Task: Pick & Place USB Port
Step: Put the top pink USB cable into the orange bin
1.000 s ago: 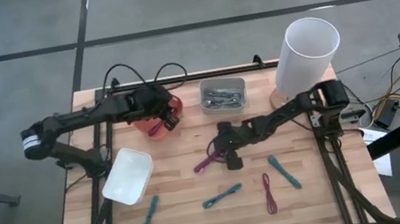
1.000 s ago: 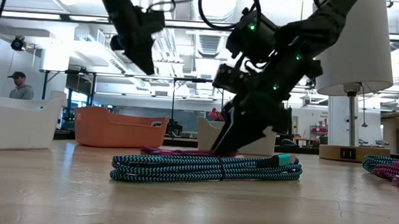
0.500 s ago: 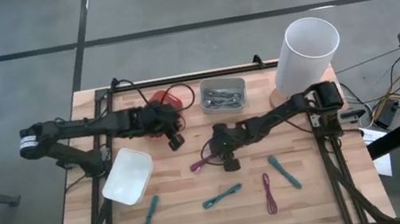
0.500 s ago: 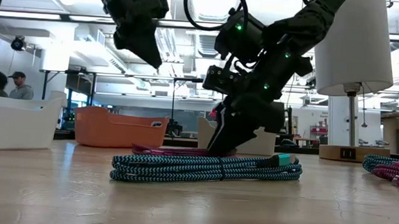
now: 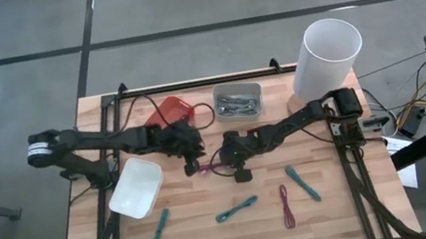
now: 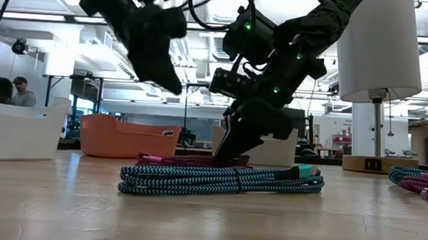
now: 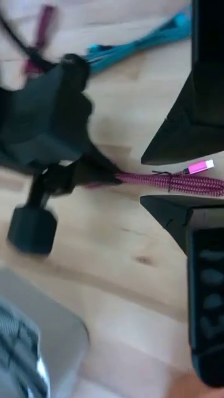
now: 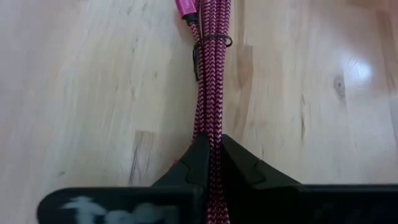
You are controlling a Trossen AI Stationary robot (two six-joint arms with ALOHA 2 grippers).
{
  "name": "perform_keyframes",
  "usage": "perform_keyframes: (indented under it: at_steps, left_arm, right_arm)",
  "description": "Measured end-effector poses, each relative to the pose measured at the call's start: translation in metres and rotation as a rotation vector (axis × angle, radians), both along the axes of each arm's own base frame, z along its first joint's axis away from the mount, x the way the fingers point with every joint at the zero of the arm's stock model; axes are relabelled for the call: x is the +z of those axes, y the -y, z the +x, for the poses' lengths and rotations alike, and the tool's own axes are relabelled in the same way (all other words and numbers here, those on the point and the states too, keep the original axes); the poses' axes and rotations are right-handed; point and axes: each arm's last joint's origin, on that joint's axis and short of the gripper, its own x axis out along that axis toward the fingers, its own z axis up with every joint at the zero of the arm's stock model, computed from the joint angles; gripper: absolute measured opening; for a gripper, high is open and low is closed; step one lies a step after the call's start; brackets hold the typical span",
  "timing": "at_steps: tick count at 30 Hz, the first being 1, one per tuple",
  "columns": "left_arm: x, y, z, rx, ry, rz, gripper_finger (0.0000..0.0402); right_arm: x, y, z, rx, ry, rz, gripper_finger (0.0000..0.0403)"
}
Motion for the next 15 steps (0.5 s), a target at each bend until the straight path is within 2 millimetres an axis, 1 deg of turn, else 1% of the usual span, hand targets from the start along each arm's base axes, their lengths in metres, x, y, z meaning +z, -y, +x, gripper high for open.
perform_keyframes:
  at_steps: [4,9,12,15]
  left_arm:
    - [-0.021,0.001,0.010,-0.067,-0.036,0.053,0.0119]
    - [-0.049,0.000,0.026,-0.077,-0.103,0.045,0.0159]
    - [-0.059,0.002,0.035,-0.103,-0.126,0.021,0.0170]
    - [-0.065,0.004,0.041,-0.119,-0.145,0.009,0.0171]
  right_arm:
    - [-0.001,0.000,0.000,-0.006,0.001,0.005,0.0020]
    - [0.000,0.000,0.000,-0.011,0.006,0.009,0.0020]
    - [0.000,0.000,0.000,-0.009,0.012,0.007,0.0020]
    - [0.000,0.000,0.001,-0.011,0.014,0.004,0.0020]
